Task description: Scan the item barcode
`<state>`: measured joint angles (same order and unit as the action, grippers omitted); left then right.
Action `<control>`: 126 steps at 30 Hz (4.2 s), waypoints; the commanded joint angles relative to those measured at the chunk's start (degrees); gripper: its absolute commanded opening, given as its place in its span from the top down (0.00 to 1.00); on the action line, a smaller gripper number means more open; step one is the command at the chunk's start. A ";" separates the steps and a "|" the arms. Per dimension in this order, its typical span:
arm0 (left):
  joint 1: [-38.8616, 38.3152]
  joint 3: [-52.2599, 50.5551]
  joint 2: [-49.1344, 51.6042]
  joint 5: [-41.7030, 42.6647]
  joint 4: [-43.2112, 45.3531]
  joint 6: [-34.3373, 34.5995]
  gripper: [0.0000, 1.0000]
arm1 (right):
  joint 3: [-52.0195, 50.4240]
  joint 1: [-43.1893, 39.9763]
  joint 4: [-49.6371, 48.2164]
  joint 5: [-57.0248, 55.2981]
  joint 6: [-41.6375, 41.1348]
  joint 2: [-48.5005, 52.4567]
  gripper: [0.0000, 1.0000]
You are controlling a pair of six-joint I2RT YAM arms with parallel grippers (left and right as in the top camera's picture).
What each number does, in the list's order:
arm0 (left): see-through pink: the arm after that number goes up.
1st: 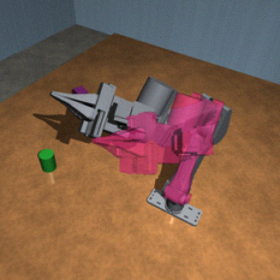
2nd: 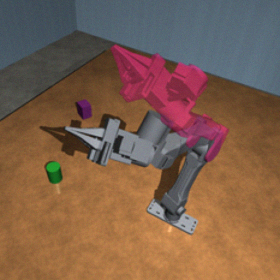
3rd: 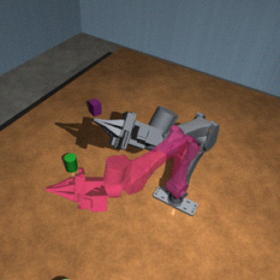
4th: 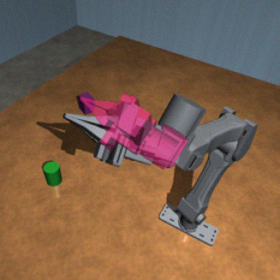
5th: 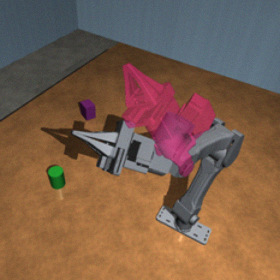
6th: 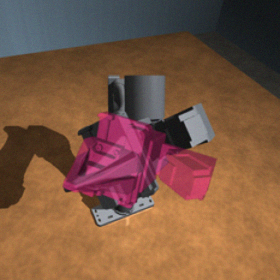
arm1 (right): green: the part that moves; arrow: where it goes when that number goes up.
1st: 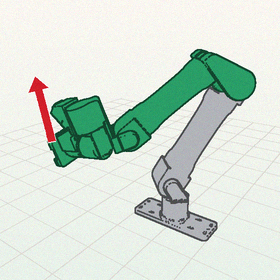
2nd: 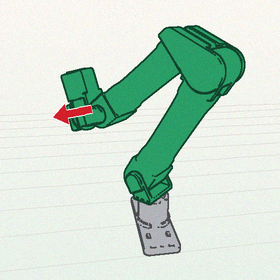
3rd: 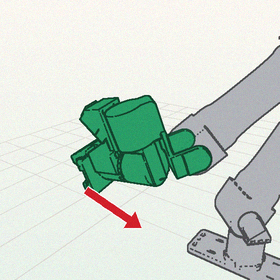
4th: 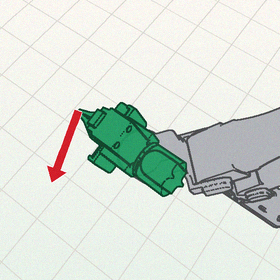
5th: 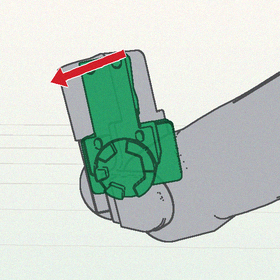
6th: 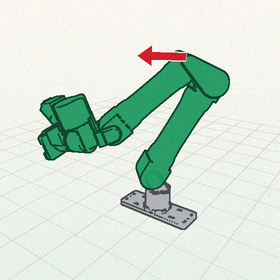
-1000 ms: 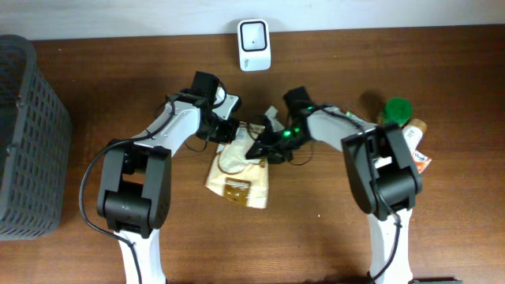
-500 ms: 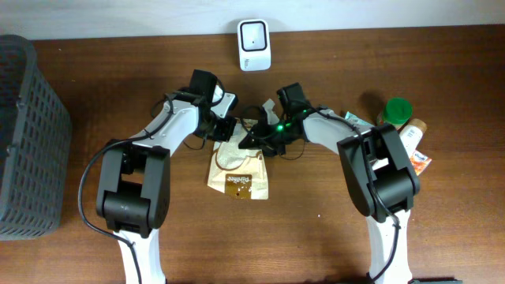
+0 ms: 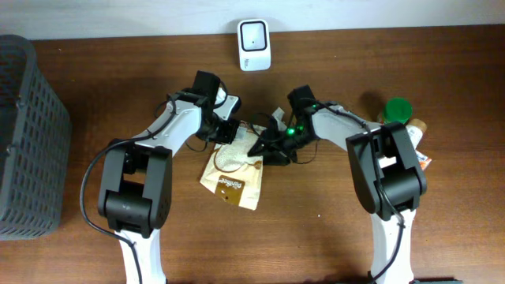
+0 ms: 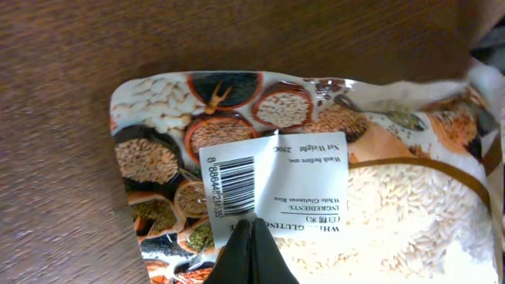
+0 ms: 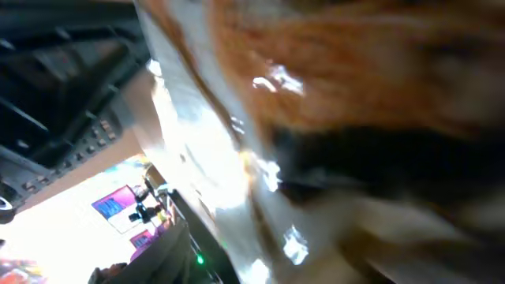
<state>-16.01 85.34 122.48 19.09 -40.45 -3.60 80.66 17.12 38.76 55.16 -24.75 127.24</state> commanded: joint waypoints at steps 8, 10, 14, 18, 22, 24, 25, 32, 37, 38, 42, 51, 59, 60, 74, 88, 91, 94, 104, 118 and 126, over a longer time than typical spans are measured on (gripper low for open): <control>-0.42 -2.16 3.54 -0.44 -0.79 0.15 1.00 | -4.55 -6.73 10.73 -6.56 17.53 -1.49 0.52; -0.44 -2.16 3.54 -0.46 -0.74 0.15 1.00 | -7.93 -7.13 9.29 -7.04 18.58 -4.70 0.50; -0.44 -2.16 3.54 -0.46 -0.74 0.15 1.00 | -17.33 -7.26 5.79 -16.39 16.17 -21.97 0.44; -0.44 -2.16 3.54 -0.46 -0.76 0.15 1.00 | -23.34 -7.23 4.20 -22.32 10.51 -39.28 0.44; -0.44 -2.16 3.54 -0.44 -0.76 1.03 1.00 | -37.11 -7.23 -8.94 -18.62 -1.14 -50.84 0.46; -0.44 -2.16 3.54 -0.44 -0.74 1.03 1.00 | -43.19 -6.54 -15.50 -17.70 -7.50 -51.21 0.47; -0.44 -2.16 3.54 -0.44 -0.72 1.01 1.00 | -45.22 -5.55 -18.14 -17.94 -10.36 -49.86 0.47; -0.44 -2.16 3.54 -0.42 -0.79 1.03 1.00 | -42.75 0.87 -32.50 -14.38 -20.98 -33.24 0.43; -0.44 -2.16 3.54 -0.42 -0.74 1.01 1.00 | -41.57 2.58 -49.70 -11.15 -30.58 -21.81 0.44; -0.44 -2.16 3.54 -0.42 -0.74 1.01 1.00 | -41.59 3.32 -52.11 -12.85 -31.71 -21.22 0.44; -0.44 -2.16 3.54 -0.42 -0.72 1.01 1.00 | -41.57 6.34 -57.94 -21.03 -32.83 -21.09 0.43; -0.44 -2.16 3.54 0.20 -0.50 1.01 1.00 | -37.88 10.71 -64.43 -29.03 -35.78 -16.15 0.40; -0.42 -2.16 3.54 0.20 -0.79 1.01 1.00 | -31.58 13.25 -65.16 -23.26 -35.71 -9.38 0.70; -0.42 -2.16 3.54 0.22 -0.74 1.01 1.00 | -31.58 12.68 -65.18 -21.92 -35.67 -9.38 0.78; 6.78 10.51 3.50 1.70 -16.02 -0.20 1.00 | -29.27 -1.62 -61.46 10.32 -12.50 -13.11 0.96; 14.36 16.50 3.52 0.85 -20.31 -1.42 0.82 | -23.23 -2.80 -37.99 -1.09 1.42 -16.65 0.96; 14.32 16.50 3.52 -0.20 -20.06 -1.44 0.76 | -14.38 -2.91 -23.82 -1.86 10.14 -16.96 0.96; 14.32 16.50 3.52 -1.86 -20.06 -1.42 0.69 | -0.57 -2.95 -4.66 -2.38 22.80 -17.07 0.96; 14.32 16.48 3.52 -2.43 -19.12 -1.42 0.50 | 34.40 -3.02 38.14 1.90 56.65 -17.07 0.96; 14.32 16.39 3.52 -2.45 -18.99 -1.42 0.01 | 34.42 -9.31 52.41 27.67 76.76 -17.81 0.96; 14.32 16.39 3.52 -2.43 -19.02 -1.42 0.01 | 34.01 -8.20 50.16 11.39 66.03 -15.82 0.95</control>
<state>-1.69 101.38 126.02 16.88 -59.53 -4.75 114.02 8.45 90.61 75.09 48.25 111.09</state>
